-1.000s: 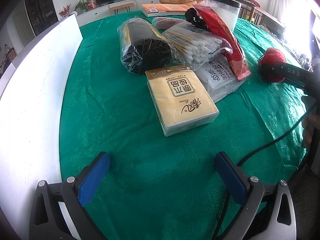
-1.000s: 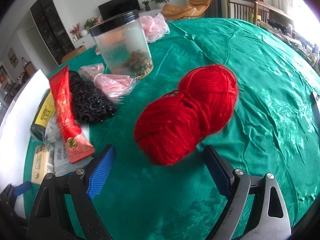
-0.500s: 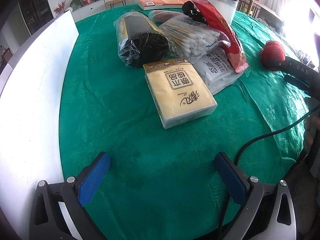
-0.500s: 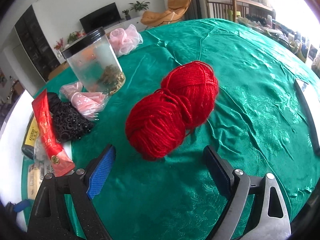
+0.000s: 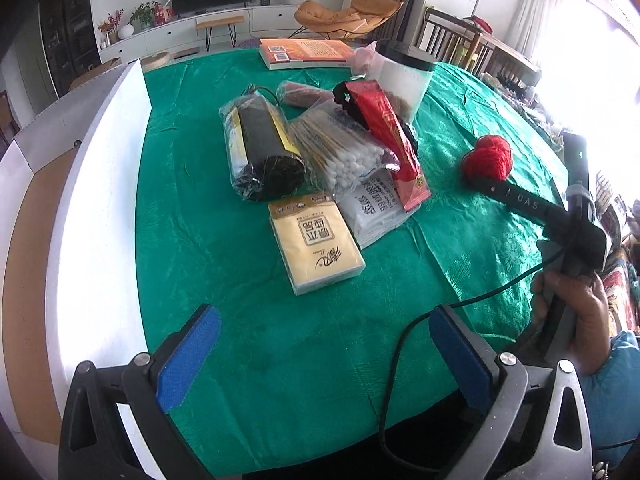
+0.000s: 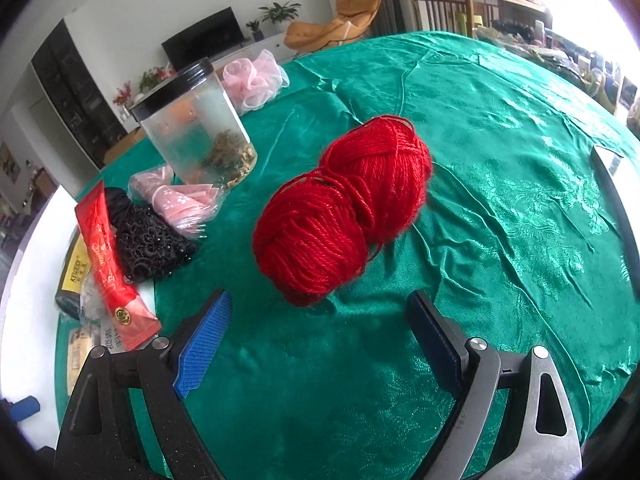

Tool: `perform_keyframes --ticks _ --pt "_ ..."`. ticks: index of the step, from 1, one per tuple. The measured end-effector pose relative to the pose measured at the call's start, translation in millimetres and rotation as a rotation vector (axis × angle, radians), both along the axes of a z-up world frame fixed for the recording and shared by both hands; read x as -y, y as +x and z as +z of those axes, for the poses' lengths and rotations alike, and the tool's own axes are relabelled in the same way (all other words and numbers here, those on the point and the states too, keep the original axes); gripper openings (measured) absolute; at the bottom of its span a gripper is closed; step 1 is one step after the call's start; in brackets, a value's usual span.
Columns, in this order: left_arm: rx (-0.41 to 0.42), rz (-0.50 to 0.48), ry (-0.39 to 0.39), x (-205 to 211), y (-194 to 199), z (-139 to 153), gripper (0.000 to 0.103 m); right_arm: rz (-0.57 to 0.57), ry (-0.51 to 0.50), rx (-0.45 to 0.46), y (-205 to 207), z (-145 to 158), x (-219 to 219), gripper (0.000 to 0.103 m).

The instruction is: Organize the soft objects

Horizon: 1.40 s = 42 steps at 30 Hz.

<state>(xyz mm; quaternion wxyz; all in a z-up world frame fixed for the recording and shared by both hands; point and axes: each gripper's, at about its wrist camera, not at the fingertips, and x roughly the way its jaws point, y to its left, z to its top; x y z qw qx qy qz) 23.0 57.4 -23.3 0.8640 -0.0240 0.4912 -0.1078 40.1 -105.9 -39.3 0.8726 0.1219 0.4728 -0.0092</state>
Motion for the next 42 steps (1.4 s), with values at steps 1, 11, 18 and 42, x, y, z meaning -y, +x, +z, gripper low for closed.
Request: perform_keyframes --ticks 1,11,18,42 --pt "0.005 0.001 -0.009 0 4 3 0.103 0.000 0.000 0.000 1 0 1 0.091" --pt "0.039 0.043 -0.033 -6 55 31 0.103 0.007 -0.001 -0.002 11 -8 8 0.091" --pt "0.015 0.060 -0.013 -13 76 30 0.103 0.012 0.002 -0.003 23 -15 16 0.091" --pt "-0.135 0.203 -0.171 -53 142 10 0.103 0.013 0.007 0.001 27 -19 19 0.091"
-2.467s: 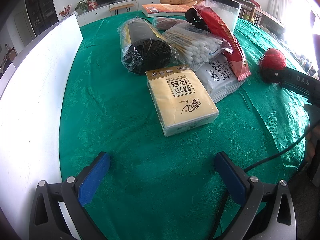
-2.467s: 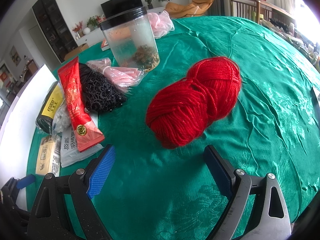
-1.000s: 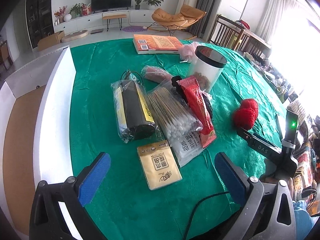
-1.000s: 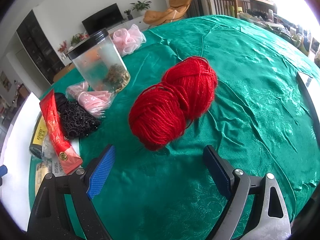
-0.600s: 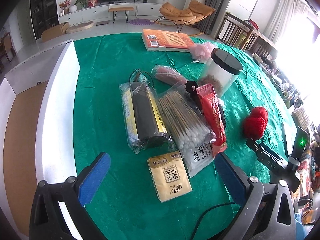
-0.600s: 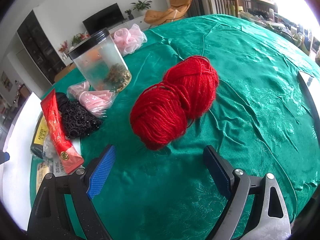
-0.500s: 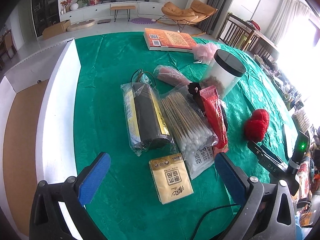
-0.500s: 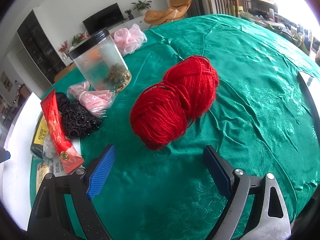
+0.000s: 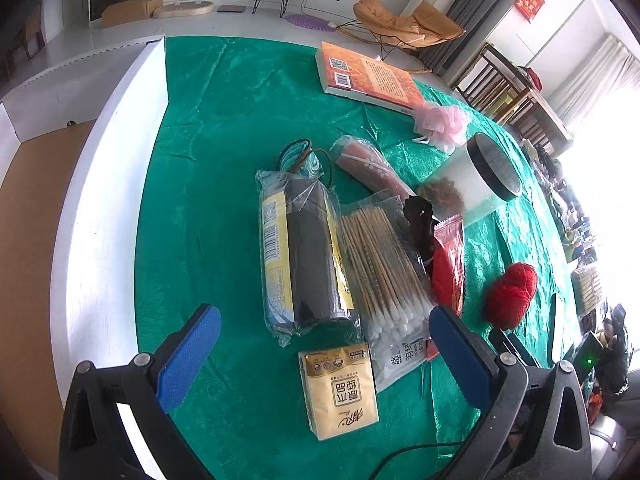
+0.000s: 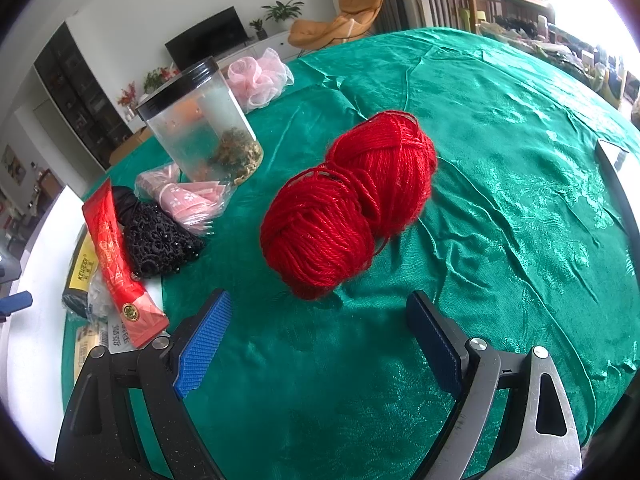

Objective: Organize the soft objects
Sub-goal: 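Grasp the red yarn with the right tool while the left tool grasps the black-yellow roll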

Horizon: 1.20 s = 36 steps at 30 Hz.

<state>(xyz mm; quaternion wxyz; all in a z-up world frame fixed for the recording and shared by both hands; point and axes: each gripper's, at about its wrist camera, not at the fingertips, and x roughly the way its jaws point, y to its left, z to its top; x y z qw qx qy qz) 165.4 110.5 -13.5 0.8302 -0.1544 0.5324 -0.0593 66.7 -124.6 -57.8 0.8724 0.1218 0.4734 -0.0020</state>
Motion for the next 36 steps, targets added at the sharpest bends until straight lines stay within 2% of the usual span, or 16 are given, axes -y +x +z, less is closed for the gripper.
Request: perform_keyframes --ticks 7,12,20,22,23,24,26,29,33,36 --pt "-0.054 0.011 0.090 17 45 -40 0.103 0.004 -0.006 0.000 1 -1 1 0.091" --pt "-0.110 0.062 0.074 13 56 -71 0.100 0.004 0.000 0.001 2 -1 2 0.091" --pt "-0.106 0.067 0.092 10 53 -79 0.100 0.010 0.011 0.004 3 -1 3 0.091" --pt "-0.095 0.066 0.124 10 53 -77 0.091 0.012 0.014 0.004 3 -1 4 0.091" --pt "-0.079 0.055 0.126 11 52 -75 0.077 0.012 0.014 0.004 3 -1 4 0.091" --pt "-0.063 0.031 0.080 11 51 -73 0.055 0.012 0.016 0.006 3 -1 4 0.091" --pt "-0.059 0.029 0.095 12 50 -69 0.054 0.013 0.030 0.014 3 0 4 0.091" --pt "-0.018 0.027 0.085 10 40 -59 0.053 0.019 0.100 0.021 0 3 11 0.091" --pt "0.046 0.047 0.042 3 24 -36 0.053 -0.014 0.325 0.040 0 12 41 0.091" --pt "0.086 0.055 0.020 -1 18 -19 0.053 -0.035 0.428 -0.021 27 10 55 0.092"
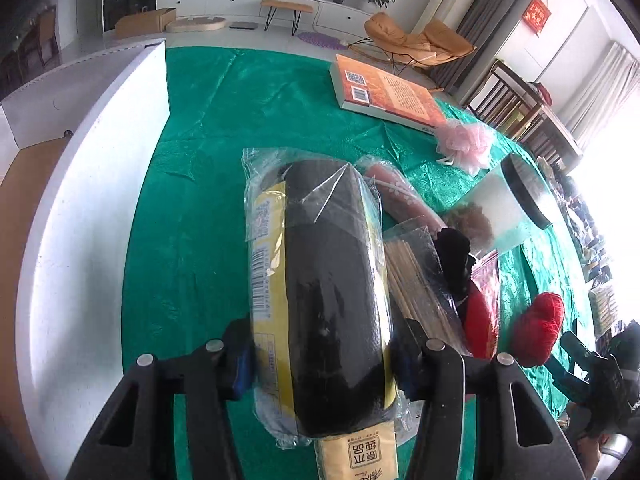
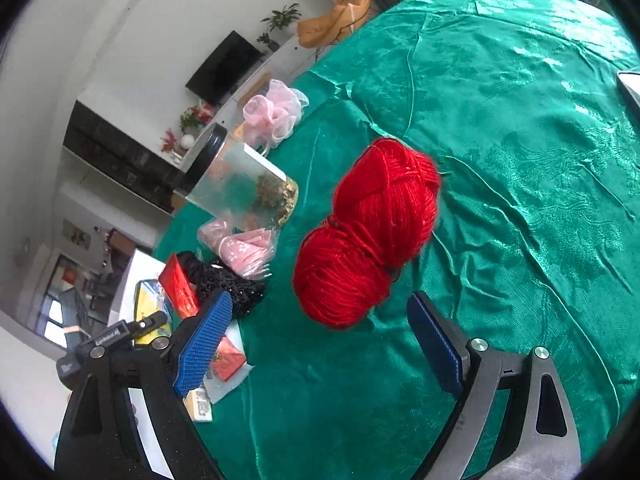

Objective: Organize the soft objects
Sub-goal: 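Grasp the red yarn with the right tool while the left tool grasps the black-yellow roll, then carry the red yarn and black-yellow roll over the white box with both tools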

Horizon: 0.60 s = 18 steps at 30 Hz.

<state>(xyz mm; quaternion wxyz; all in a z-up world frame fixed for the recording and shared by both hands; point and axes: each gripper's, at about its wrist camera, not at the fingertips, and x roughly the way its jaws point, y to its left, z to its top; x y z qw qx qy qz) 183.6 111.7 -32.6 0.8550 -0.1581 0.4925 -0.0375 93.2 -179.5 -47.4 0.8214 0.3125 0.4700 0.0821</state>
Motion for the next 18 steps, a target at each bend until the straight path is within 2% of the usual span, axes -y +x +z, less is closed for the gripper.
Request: perform_keyframes --ticks 2,4,5,6,7,9,12,18 --pt "0.015 -0.005 -0.019 -2 -2 10 0.053 0.031 -0.005 -0.041 24 -3 -5 0.092" --pt "0.034 -0.016 -0.025 -3 -5 21 0.053 0.052 -0.148 -0.120 47 -10 -18 0.092" --pt "0.043 -0.020 -0.027 -4 -7 27 0.053 0.049 -0.194 -0.146 53 -12 -21 0.088" --pt "0.054 -0.024 -0.027 -5 -9 33 0.053 0.059 -0.224 -0.157 59 -16 -23 0.083" --pt "0.063 -0.028 -0.026 -7 -11 38 0.053 0.066 -0.275 -0.144 64 -15 -24 0.070" --pt "0.081 -0.028 -0.026 -12 -13 48 0.053 0.071 -0.315 -0.137 74 -11 -24 0.061" --pt "0.098 -0.019 -0.036 -22 -17 61 0.053 0.058 -0.351 -0.061 95 11 -18 0.061" --pt "0.121 0.027 -0.045 -56 -39 77 0.053 0.085 -0.447 0.159 132 88 -40 0.061"
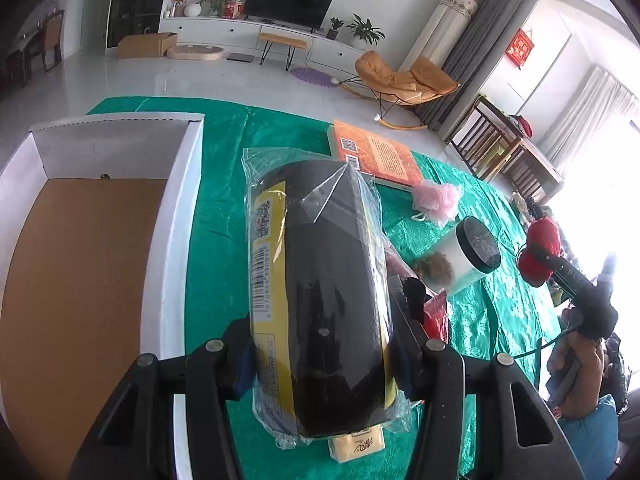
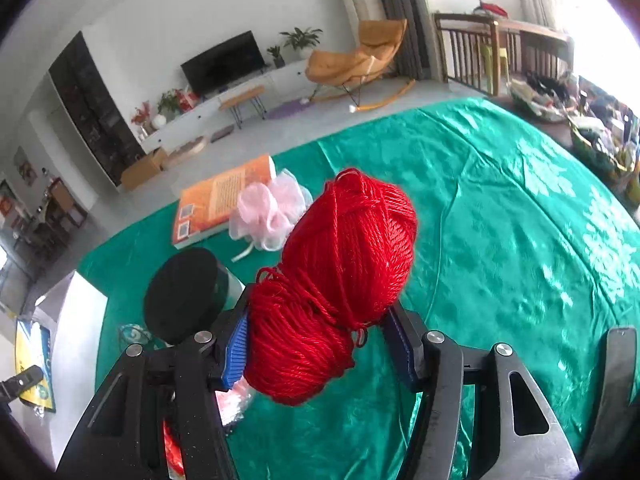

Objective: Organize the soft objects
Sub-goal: 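Carry the red yarn and black-yellow roll over the white box with both tools, then open both tools to drop the yarn and roll into the box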

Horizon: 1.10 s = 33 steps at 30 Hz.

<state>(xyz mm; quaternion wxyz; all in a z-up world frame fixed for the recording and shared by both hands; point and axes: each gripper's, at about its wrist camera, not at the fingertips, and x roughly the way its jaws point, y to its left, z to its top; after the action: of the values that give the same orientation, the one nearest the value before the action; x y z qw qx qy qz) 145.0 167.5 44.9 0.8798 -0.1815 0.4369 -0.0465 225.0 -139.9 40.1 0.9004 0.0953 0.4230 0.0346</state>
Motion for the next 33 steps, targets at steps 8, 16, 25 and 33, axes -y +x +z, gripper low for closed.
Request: perform_keyframes --ticks 8,16,25,33 --pt "-0.033 0.153 0.019 -86 -64 -3 0.053 0.301 -0.021 0.095 -34 43 -115 0.061" --pt "-0.105 0.338 0.062 -173 -144 -27 0.053 0.702 0.194 0.077 -113 78 -270 0.061" --pt "-0.212 0.534 0.167 -218 -187 -65 0.077 0.945 0.378 -0.195 -131 26 -402 0.077" --pt "-0.005 0.501 0.160 -176 -174 -35 0.084 0.738 0.280 -0.148 -137 5 -331 0.078"
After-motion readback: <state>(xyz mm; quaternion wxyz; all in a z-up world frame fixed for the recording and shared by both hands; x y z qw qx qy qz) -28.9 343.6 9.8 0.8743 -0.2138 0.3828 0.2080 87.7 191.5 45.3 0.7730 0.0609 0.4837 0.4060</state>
